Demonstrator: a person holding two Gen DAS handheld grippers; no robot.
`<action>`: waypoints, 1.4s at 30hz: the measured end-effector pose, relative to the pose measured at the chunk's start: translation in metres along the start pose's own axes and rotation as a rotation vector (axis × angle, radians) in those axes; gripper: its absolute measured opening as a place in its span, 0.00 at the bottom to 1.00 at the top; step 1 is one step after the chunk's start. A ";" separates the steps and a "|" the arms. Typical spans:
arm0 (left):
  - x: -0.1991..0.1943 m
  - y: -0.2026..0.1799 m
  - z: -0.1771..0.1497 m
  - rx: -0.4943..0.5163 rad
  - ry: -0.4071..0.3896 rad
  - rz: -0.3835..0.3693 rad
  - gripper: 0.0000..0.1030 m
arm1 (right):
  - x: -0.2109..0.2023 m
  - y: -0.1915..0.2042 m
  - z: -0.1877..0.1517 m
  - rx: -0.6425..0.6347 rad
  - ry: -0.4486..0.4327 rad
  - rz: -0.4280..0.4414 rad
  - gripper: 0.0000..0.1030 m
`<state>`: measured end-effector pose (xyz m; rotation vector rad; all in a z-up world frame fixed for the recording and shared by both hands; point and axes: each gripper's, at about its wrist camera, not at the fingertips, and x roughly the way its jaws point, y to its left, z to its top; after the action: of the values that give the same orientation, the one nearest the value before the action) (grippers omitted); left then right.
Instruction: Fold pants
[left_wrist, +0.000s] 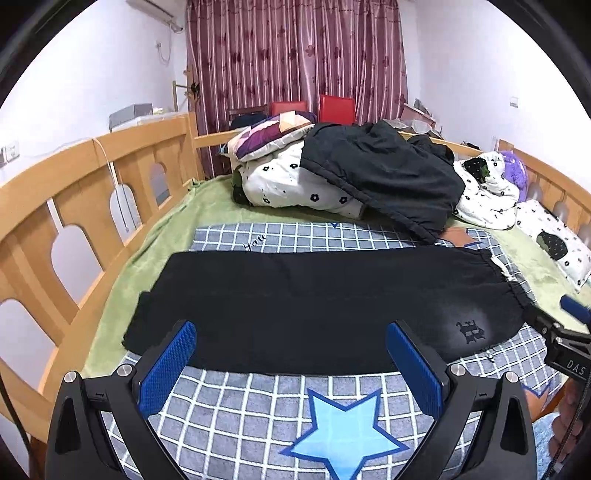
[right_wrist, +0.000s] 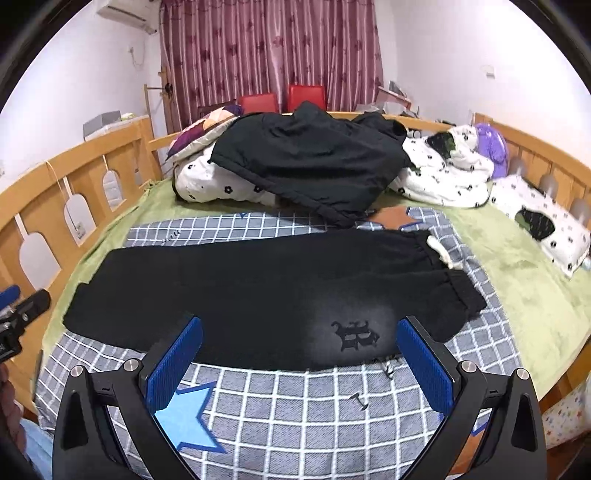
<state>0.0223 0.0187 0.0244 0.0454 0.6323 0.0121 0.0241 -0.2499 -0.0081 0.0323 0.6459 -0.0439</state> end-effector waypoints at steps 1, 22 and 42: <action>0.001 -0.001 0.000 0.008 -0.009 0.002 1.00 | 0.000 0.001 0.001 -0.010 -0.010 -0.013 1.00; 0.066 0.011 -0.001 -0.046 0.062 -0.076 1.00 | 0.043 -0.002 0.003 -0.011 -0.012 0.007 1.00; 0.215 0.154 -0.123 -0.466 0.297 -0.140 0.85 | 0.187 -0.094 -0.081 0.132 0.303 -0.005 0.57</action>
<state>0.1235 0.1824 -0.1952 -0.4588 0.9150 0.0311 0.1199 -0.3455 -0.1870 0.1670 0.9449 -0.0879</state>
